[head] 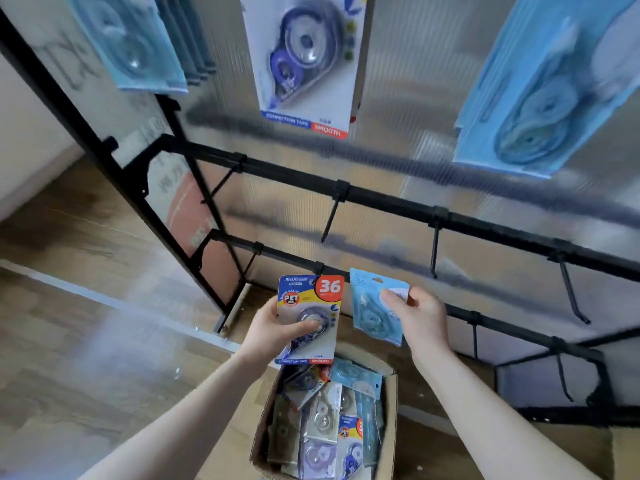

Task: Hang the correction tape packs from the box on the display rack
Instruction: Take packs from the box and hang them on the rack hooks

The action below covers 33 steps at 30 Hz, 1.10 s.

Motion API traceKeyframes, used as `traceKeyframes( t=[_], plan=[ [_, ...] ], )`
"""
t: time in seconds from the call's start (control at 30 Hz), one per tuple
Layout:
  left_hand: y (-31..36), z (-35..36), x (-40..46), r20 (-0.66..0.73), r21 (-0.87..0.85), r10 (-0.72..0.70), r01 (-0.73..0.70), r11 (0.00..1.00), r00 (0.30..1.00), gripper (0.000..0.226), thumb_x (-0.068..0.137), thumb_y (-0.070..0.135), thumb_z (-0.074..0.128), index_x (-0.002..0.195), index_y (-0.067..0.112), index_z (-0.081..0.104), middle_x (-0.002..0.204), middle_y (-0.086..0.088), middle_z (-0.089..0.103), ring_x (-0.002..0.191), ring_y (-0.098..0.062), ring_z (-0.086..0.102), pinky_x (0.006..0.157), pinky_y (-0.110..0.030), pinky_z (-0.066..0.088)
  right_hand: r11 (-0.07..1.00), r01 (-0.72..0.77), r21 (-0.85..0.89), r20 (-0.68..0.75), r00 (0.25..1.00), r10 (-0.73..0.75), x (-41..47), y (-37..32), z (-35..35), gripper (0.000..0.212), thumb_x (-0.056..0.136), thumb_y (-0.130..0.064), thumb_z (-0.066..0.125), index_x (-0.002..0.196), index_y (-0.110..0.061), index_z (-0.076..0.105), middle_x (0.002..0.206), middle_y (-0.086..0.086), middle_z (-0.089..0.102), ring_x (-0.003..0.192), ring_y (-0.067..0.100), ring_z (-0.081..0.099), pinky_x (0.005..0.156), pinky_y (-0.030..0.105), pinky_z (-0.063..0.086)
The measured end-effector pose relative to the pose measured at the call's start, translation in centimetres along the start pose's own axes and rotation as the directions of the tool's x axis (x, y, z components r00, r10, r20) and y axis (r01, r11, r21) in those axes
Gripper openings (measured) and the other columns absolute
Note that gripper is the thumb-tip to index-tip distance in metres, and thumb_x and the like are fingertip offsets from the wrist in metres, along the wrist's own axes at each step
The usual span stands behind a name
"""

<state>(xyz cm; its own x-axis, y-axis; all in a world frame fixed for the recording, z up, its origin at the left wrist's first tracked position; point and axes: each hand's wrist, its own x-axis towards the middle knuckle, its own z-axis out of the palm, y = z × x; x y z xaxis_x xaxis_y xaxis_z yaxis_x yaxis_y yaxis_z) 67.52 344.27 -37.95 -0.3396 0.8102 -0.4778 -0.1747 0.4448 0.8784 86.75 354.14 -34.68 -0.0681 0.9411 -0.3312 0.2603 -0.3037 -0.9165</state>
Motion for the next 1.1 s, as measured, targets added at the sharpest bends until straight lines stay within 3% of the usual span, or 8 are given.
traceKeyframes(
  t=[0.1, 0.2, 0.43, 0.53, 0.67, 0.77, 0.93, 1.1],
  plan=[
    [3.5, -0.1, -1.2, -0.014, -0.016, 0.050, -0.050, 0.999, 0.999, 0.048, 0.065, 0.006, 0.084, 0.105, 0.009, 0.057, 0.090, -0.002, 0.075, 0.081, -0.015, 0.072, 0.065, -0.025, 0.056, 0.999, 0.033, 0.011, 0.001, 0.999, -0.033, -1.3, -3.3, -0.7, 0.029, 0.084, -0.023, 0.069, 0.087, 0.003, 0.059, 0.090, 0.017, 0.068, 0.087, 0.030, 0.066, 0.063, 0.040, 0.052],
    [6.7, 0.1, -2.5, 0.005, -0.012, 0.099, -0.099, 0.995, 0.995, 0.045, 0.067, 0.002, 0.082, 0.105, 0.007, 0.058, 0.087, -0.001, 0.075, 0.080, -0.016, 0.072, 0.063, -0.024, 0.055, 0.998, 0.068, 0.012, 0.003, 0.998, -0.068, -2.7, -6.2, -1.5, 0.014, 0.086, -0.021, 0.068, 0.075, -0.019, 0.059, 0.084, 0.002, 0.068, 0.078, 0.012, 0.066, 0.060, 0.030, 0.053],
    [12.6, 0.6, -5.3, 0.052, -0.040, 0.189, -0.187, 0.982, 0.981, 0.047, 0.066, -0.002, 0.083, 0.105, 0.003, 0.057, 0.092, -0.010, 0.074, 0.082, -0.024, 0.072, 0.064, -0.029, 0.057, 0.984, 0.169, 0.058, -0.057, 0.985, -0.166, -4.8, -11.4, -3.6, 0.016, 0.084, -0.017, 0.070, 0.071, -0.019, 0.061, 0.075, -0.002, 0.066, 0.073, 0.015, 0.065, 0.060, 0.031, 0.050],
    [14.8, 0.8, -6.3, 0.076, -0.013, 0.242, -0.242, 0.970, 0.967, 0.064, 0.051, 0.019, 0.090, 0.106, 0.006, 0.059, 0.097, -0.009, 0.074, 0.088, -0.025, 0.072, 0.074, -0.034, 0.058, 0.974, 0.198, 0.106, -0.085, 0.978, -0.190, -5.4, -13.4, -4.7, 0.014, 0.083, -0.011, 0.071, 0.071, -0.016, 0.064, 0.075, 0.002, 0.069, 0.069, 0.018, 0.064, 0.059, 0.030, 0.048],
    [17.4, 0.9, -7.5, 0.084, -0.008, 0.291, -0.292, 0.957, 0.953, 0.062, 0.053, 0.016, 0.089, 0.106, 0.006, 0.059, 0.096, -0.007, 0.074, 0.090, -0.025, 0.071, 0.075, -0.034, 0.058, 0.960, 0.243, 0.138, -0.102, 0.968, -0.231, -6.1, -16.0, -6.0, 0.012, 0.082, -0.009, 0.070, 0.073, -0.015, 0.066, 0.068, -0.005, 0.067, 0.062, 0.010, 0.062, 0.050, 0.018, 0.047],
    [19.4, 1.0, -8.4, 0.094, -0.018, 0.330, -0.330, 0.944, 0.939, 0.057, 0.059, 0.008, 0.089, 0.107, 0.006, 0.058, 0.097, -0.007, 0.074, 0.090, -0.025, 0.071, 0.076, -0.034, 0.058, 0.943, 0.293, 0.156, -0.114, 0.954, -0.277, -6.6, -18.0, -6.6, 0.014, 0.081, -0.007, 0.070, 0.073, -0.016, 0.067, 0.064, -0.008, 0.069, 0.066, 0.012, 0.064, 0.058, 0.022, 0.049],
    [22.5, 1.2, -9.7, 0.097, -0.046, 0.385, -0.382, 0.923, 0.918, 0.069, 0.045, 0.022, 0.088, 0.106, 0.003, 0.060, 0.096, -0.008, 0.074, 0.088, -0.024, 0.072, 0.070, -0.029, 0.057, 0.918, 0.346, 0.194, -0.100, 0.938, -0.333, -7.8, -21.0, -7.2, 0.013, 0.082, -0.005, 0.069, 0.077, -0.017, 0.068, 0.069, -0.007, 0.070, 0.061, 0.003, 0.065, 0.054, 0.016, 0.050],
    [25.0, 1.0, -10.4, 0.119, -0.056, 0.422, -0.418, 0.907, 0.899, 0.061, 0.057, 0.011, 0.090, 0.109, 0.003, 0.058, 0.097, -0.008, 0.074, 0.090, -0.026, 0.071, 0.071, -0.031, 0.057, 0.910, 0.371, 0.184, -0.121, 0.927, -0.354, -8.4, -23.1, -7.4, 0.013, 0.082, -0.010, 0.070, 0.077, -0.021, 0.068, 0.074, -0.004, 0.072, 0.078, 0.020, 0.069, 0.072, 0.038, 0.054]
  ],
)
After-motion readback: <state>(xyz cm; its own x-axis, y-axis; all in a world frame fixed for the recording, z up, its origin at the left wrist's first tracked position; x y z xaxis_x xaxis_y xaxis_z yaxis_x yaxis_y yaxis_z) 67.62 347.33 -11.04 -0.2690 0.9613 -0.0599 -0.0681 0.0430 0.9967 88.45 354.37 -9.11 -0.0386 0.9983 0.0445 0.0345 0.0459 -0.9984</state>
